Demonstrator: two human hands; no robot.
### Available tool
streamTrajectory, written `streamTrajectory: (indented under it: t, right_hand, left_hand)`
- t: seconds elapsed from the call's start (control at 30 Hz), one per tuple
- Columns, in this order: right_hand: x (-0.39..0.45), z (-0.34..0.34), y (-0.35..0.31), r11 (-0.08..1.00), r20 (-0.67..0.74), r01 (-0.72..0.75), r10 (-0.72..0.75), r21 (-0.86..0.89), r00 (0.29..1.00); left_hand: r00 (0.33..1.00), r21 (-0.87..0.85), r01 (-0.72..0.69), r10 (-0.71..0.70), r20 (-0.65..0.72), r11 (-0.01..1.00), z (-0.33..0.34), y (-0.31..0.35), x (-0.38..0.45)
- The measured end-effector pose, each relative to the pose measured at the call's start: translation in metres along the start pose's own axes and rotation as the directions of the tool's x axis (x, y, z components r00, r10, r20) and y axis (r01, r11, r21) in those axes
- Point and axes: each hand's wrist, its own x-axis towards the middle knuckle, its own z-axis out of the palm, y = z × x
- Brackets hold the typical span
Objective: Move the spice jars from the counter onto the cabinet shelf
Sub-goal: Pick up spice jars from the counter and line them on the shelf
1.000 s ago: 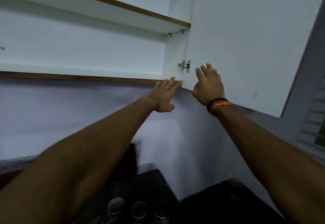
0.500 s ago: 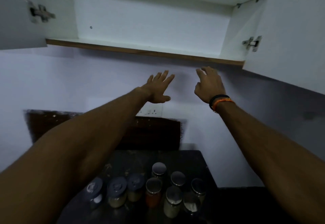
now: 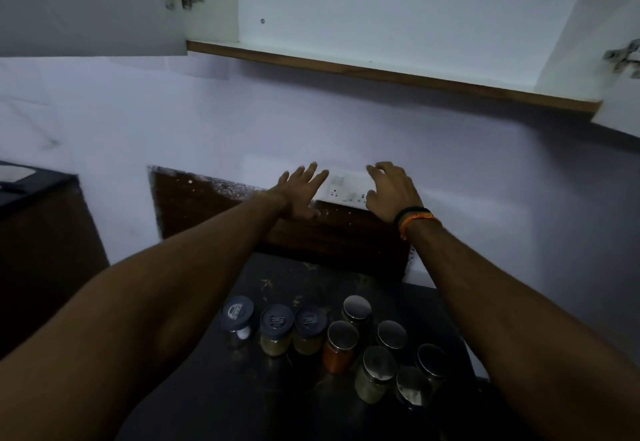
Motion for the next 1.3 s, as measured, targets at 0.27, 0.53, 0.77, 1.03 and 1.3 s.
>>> streamTrajectory:
  t: [0.27, 0.53, 0.77, 1.03, 1.3]
  right_hand:
    - [0.0, 0.057, -0.034, 0.992, 0.151, 0.111, -0.118, 0.054, 0.982]
    - [-0.02, 0.118, -0.069, 0.977, 0.287, 0.192, -0.211, 0.096, 0.934]
    - [-0.04, 0.176, -0.106, 0.978, 0.402, 0.085, -0.158, 0.192, 0.902]
    - [-0.048, 0.233, -0.131, 0.978, 0.485, -0.029, -0.077, 0.207, 0.871]
    - [-0.054, 0.279, -0.141, 0.977, 0.574, -0.124, 0.004, 0.171, 0.819]
  left_hand:
    - [0.985, -0.055, 0.135, -0.128, 0.112, 0.989, 0.03, -0.024, -0.036]
    - [0.95, -0.101, 0.261, -0.237, 0.206, 0.96, 0.086, -0.044, -0.076]
    - [0.916, -0.155, 0.313, -0.254, 0.311, 0.937, 0.156, -0.077, -0.103]
    - [0.858, -0.223, 0.38, -0.252, 0.448, 0.898, 0.223, -0.121, -0.117]
    - [0.837, -0.266, 0.37, -0.195, 0.511, 0.89, 0.262, -0.145, -0.106]
